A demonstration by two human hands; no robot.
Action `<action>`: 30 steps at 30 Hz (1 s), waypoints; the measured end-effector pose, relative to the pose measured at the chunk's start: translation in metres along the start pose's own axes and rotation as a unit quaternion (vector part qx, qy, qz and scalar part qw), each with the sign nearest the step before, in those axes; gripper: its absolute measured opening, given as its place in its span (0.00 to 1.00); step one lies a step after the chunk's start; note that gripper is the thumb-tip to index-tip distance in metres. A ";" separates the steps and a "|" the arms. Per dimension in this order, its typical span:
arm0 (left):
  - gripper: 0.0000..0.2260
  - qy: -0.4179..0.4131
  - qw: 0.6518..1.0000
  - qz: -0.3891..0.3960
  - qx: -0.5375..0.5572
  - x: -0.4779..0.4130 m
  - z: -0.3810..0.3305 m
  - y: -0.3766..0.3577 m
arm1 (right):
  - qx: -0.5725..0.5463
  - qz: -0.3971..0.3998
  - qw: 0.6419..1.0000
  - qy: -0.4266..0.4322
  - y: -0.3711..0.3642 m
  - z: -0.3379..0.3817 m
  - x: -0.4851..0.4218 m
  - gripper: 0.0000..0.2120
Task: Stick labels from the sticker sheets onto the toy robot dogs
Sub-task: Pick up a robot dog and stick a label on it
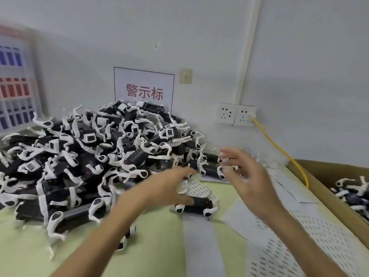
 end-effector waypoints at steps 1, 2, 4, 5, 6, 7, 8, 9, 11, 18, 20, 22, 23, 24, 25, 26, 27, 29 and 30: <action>0.38 0.026 0.998 0.035 -0.040 -0.010 -0.006 -0.018 | 0.012 0.053 0.997 -0.063 -0.011 -0.025 -0.014 0.17; 0.39 0.046 0.996 0.040 -0.070 -0.015 -0.007 -0.034 | 0.070 0.133 0.980 -0.132 -0.025 -0.046 -0.020 0.22; 0.38 0.079 0.993 0.021 -0.080 -0.024 0.002 -0.069 | 0.214 0.285 0.910 -0.214 -0.047 -0.097 -0.013 0.37; 0.36 0.087 0.995 -0.007 -0.056 -0.026 0.010 -0.078 | 0.250 0.320 0.885 -0.228 -0.055 -0.119 -0.001 0.40; 0.34 0.096 0.994 -0.030 -0.031 -0.025 0.017 -0.080 | 0.258 0.332 0.879 -0.225 -0.061 -0.132 0.010 0.39; 0.34 0.095 0.994 -0.059 -0.013 -0.027 0.024 -0.081 | 0.248 0.313 0.892 -0.213 -0.063 -0.143 0.018 0.35; 0.34 0.091 0.993 -0.079 -0.003 -0.027 0.026 -0.081 | 0.240 0.290 0.906 -0.192 -0.064 -0.151 0.023 0.30; 0.34 0.092 0.991 -0.094 0.010 -0.026 0.026 -0.082 | 0.228 0.264 0.920 -0.177 -0.063 -0.153 0.025 0.25; 0.33 0.083 0.990 -0.114 0.032 -0.023 0.023 -0.082 | 0.173 0.206 0.944 -0.190 -0.058 -0.151 0.028 0.20; 0.27 -0.015 0.923 -0.318 0.218 -0.013 -0.004 -0.042 | -0.116 0.035 0.978 -0.169 -0.013 -0.121 0.015 0.27; 0.19 0.025 0.873 -0.348 0.340 -0.017 -0.004 -0.039 | -0.208 -0.018 0.961 -0.179 -0.005 -0.118 0.012 0.24; 0.16 0.041 0.840 -0.301 0.449 -0.024 -0.008 -0.046 | -0.234 -0.046 0.948 -0.210 -0.007 -0.121 0.016 0.21; 0.19 0.029 0.828 -0.270 0.490 -0.026 -0.011 -0.050 | -0.246 -0.052 0.941 -0.228 -0.009 -0.123 0.018 0.18; 0.22 0.017 0.820 -0.244 0.517 -0.026 -0.013 -0.054 | -0.260 -0.057 0.932 -0.245 -0.011 -0.126 0.021 0.14; 0.25 0.008 0.816 -0.227 0.531 -0.026 -0.013 -0.057 | -0.273 -0.059 0.925 -0.259 -0.012 -0.128 0.023 0.11; 0.25 0.002 0.817 -0.218 0.534 -0.024 -0.013 -0.059 | -0.280 -0.059 0.920 -0.268 -0.012 -0.129 0.025 0.09; 0.25 -0.002 0.818 -0.218 0.533 -0.023 -0.012 -0.060 | -0.279 -0.056 0.920 -0.268 -0.010 -0.130 0.025 0.09; 0.23 0.000 0.814 -0.224 0.536 -0.022 -0.010 -0.061 | -0.250 -0.047 0.933 -0.253 -0.007 -0.129 0.024 0.09; 0.22 0.002 0.810 -0.226 0.541 -0.022 -0.009 -0.062 | -0.223 -0.044 0.944 -0.240 -0.006 -0.128 0.023 0.09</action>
Point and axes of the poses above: each hand's wrist, its own x-axis away from the middle knuckle, its own y-axis out of the back of the hand, z = x × y, the point moved 6 cm from there along -x, towards the middle knuckle, and after that the axes turned 7 degrees about -x, right-handed, at the moved point
